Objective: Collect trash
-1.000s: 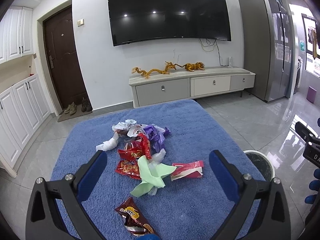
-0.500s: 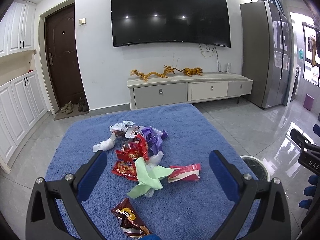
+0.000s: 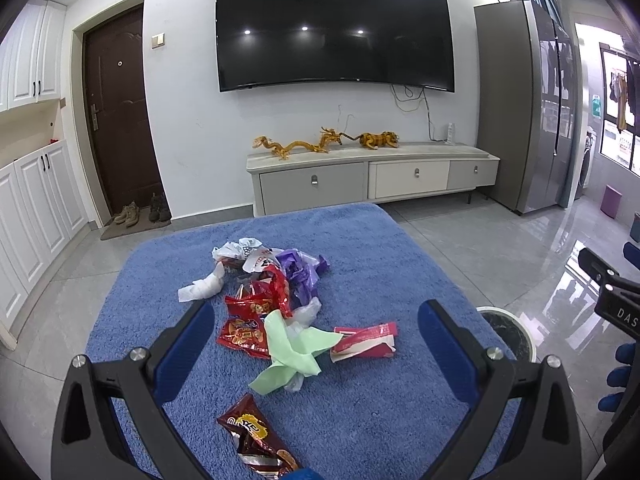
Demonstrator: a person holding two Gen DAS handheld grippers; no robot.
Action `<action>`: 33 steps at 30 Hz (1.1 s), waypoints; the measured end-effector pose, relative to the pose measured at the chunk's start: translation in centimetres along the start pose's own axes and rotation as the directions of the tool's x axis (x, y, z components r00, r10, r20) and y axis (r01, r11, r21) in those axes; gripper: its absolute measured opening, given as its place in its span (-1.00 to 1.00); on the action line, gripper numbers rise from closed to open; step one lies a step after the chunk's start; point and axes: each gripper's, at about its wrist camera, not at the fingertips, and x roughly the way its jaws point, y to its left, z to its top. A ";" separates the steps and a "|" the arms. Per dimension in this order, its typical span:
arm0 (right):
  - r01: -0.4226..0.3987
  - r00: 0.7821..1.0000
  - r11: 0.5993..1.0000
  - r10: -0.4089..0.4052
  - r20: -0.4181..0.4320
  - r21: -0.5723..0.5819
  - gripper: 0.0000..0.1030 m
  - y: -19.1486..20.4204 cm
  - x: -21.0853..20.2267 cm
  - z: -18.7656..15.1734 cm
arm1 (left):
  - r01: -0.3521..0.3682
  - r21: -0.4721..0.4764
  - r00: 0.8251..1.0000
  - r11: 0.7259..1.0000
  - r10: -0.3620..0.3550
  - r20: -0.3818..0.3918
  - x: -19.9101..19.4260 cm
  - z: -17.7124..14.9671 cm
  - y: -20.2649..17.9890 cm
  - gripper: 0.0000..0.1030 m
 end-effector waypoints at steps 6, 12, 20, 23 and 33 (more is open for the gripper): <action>0.006 1.000 1.000 -0.006 0.013 0.003 1.00 -0.5 -0.3 0.2 | 0.028 0.016 0.999 0.999 -0.028 -0.016 0.0 -0.1 -0.4 0.99; 0.004 1.000 1.000 -0.004 -0.004 0.002 1.00 -0.5 -0.1 0.1 | 0.045 0.037 0.999 0.998 -0.045 -0.014 0.0 -0.3 -0.6 0.99; -0.010 1.000 1.000 0.010 0.000 -0.009 1.00 0.0 -0.2 0.3 | 0.072 0.007 0.997 0.997 -0.072 0.009 -0.4 0.0 0.1 0.99; -0.020 1.000 1.000 0.020 0.001 -0.010 1.00 0.2 -0.1 0.2 | 0.087 -0.014 0.996 0.996 -0.087 -0.002 -0.3 0.1 0.6 0.99; -0.108 0.994 0.994 0.108 0.022 -0.001 1.00 0.7 -0.2 0.0 | 0.074 -0.039 0.996 0.996 -0.076 -0.045 0.7 -0.6 2.3 0.99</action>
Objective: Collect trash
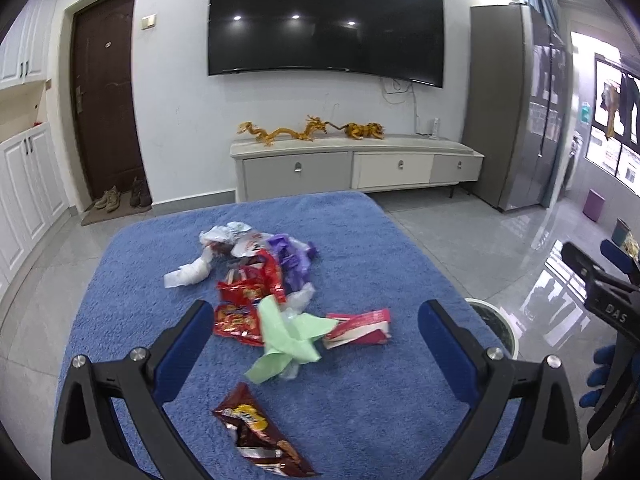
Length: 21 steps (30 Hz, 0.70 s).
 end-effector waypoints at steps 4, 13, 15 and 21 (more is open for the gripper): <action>-0.047 0.997 0.997 0.043 -0.065 -0.062 1.00 1.4 0.8 -0.1 | -0.042 -0.043 0.999 0.998 0.042 -0.011 0.2 -0.1 2.9 0.99; -0.272 0.947 0.956 0.246 -0.208 -0.106 1.00 5.4 3.4 -1.2 | -0.118 -0.131 0.990 0.984 0.107 -0.090 -0.2 -3.1 10.9 0.98; -0.322 0.926 0.939 0.287 -0.246 -0.116 1.00 6.5 4.1 -1.4 | -0.060 -0.153 0.990 0.986 0.040 -0.133 0.1 -4.3 11.6 0.98; -0.510 0.829 0.834 0.411 -0.379 -0.212 1.00 11.8 7.0 -2.6 | 0.092 -0.210 0.957 0.973 -0.145 -0.253 2.4 -6.6 9.3 0.96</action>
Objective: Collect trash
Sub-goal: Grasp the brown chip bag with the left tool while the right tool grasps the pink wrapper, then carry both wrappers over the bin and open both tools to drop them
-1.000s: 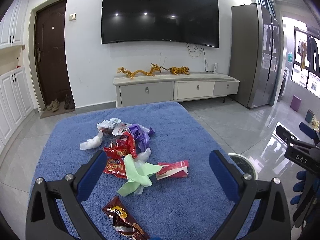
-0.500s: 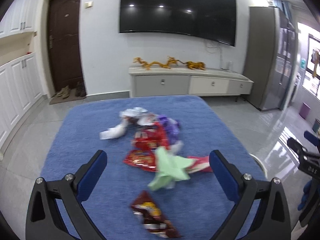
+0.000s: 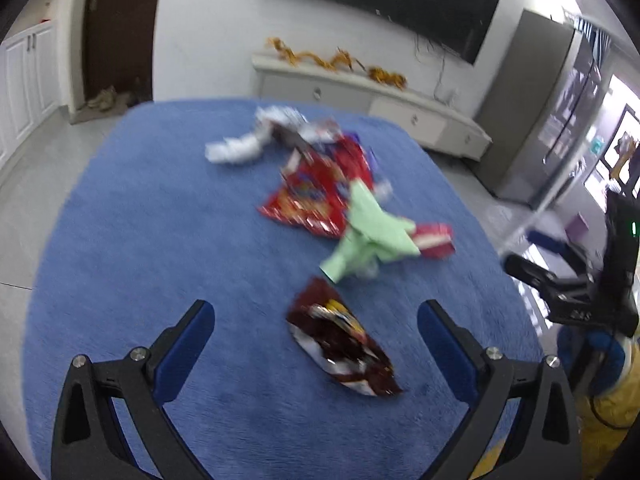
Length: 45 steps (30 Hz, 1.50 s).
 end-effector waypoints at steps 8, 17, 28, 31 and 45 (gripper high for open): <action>-0.090 0.995 0.974 0.078 -0.063 -0.207 1.00 2.9 5.6 2.4 | 0.041 -0.019 0.987 0.999 -0.044 -0.155 4.8 -1.7 -1.7 0.60; -0.172 0.977 0.957 0.137 -0.161 -0.232 0.49 2.4 10.5 2.5 | 0.038 0.009 0.990 0.999 -0.036 -0.134 6.1 -1.5 -2.9 0.05; -0.186 0.975 0.968 0.162 -0.152 -0.166 -0.35 1.9 7.9 0.3 | 0.063 -0.025 0.992 0.998 -0.065 -0.106 4.0 -1.9 -2.3 -0.44; -0.182 0.979 0.975 0.167 -0.121 -0.124 -0.36 1.9 6.0 -0.5 | 0.059 -0.014 0.995 0.998 -0.060 -0.085 2.7 -2.3 -2.5 -0.47; -0.146 0.986 0.985 0.138 0.093 0.091 -0.36 -2.2 -2.8 -2.8 | 0.058 0.054 0.998 0.997 -0.058 0.013 -2.2 -0.1 -4.3 -0.48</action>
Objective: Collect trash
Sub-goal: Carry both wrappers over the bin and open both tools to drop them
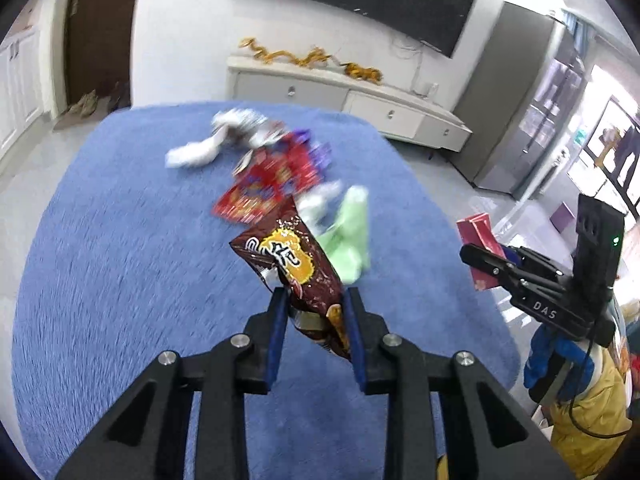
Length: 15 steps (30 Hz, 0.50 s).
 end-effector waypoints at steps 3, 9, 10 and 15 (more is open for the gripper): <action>0.046 0.998 0.997 -0.048 0.038 0.066 -0.36 -3.1 -1.8 -0.2 | 0.038 0.070 0.999 0.997 -0.039 0.003 0.7 2.0 -3.2 -0.48; 0.176 0.980 0.958 -0.192 0.052 0.226 -0.36 -10.9 -4.4 -3.0 | 0.175 0.197 0.984 0.965 -0.163 -0.076 5.3 5.0 -11.5 -0.48; 0.199 0.975 0.947 -0.216 0.041 0.254 -0.36 -12.4 -4.5 -3.7 | 0.194 0.216 0.980 0.957 -0.178 -0.092 6.3 5.3 -12.9 -0.48; 0.268 0.959 0.883 -0.283 -0.017 0.386 -0.36 -18.7 -3.8 -6.2 | 0.268 0.304 0.959 0.914 -0.223 -0.175 12.4 6.9 -20.0 -0.47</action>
